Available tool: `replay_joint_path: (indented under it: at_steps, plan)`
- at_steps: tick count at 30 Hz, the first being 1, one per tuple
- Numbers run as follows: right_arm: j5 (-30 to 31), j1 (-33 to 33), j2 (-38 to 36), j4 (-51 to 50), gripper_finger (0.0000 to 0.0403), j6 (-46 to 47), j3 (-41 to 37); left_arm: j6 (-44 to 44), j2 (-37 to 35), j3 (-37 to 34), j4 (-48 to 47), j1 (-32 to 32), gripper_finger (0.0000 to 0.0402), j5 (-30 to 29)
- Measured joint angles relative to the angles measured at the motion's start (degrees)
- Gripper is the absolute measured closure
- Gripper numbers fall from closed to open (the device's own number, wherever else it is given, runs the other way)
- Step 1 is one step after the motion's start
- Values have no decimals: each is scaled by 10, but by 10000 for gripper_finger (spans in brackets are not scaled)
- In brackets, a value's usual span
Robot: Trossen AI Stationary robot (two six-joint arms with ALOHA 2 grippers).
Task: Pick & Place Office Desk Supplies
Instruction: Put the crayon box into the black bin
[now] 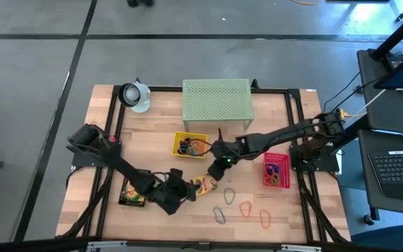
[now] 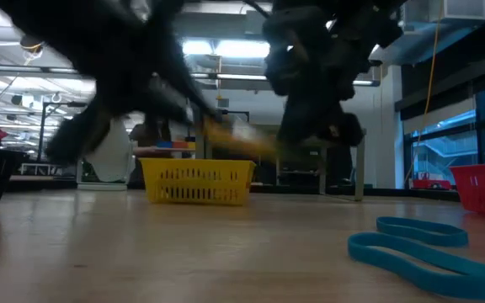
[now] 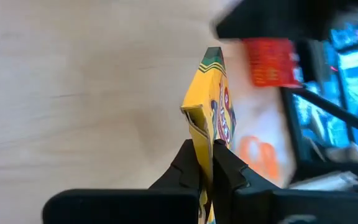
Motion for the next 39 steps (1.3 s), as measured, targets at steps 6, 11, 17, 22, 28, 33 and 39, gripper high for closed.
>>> replay_joint_path:
  at_steps: [6,11,17,22,28,33,39]
  plan:
    - [21,-2,-37,-76,400,-24,0,39,-98,1,-110,-34,400,-22]
    - [65,3,-66,-128,396,-28,0,-55,-195,1,-346,-97,400,-39]
    - [79,3,-91,-139,395,-35,0,-142,-294,3,-545,-180,400,22]
    - [76,4,-93,-142,395,-35,0,-144,-317,57,-713,-207,400,109]
    - [65,11,-93,-142,394,-39,0,-103,-315,103,-841,-234,400,185]
    - [57,11,-93,-143,394,-41,0,-39,-311,103,-838,-248,400,260]
    - [44,14,-93,-143,394,-40,0,21,-311,103,-826,-257,399,303]
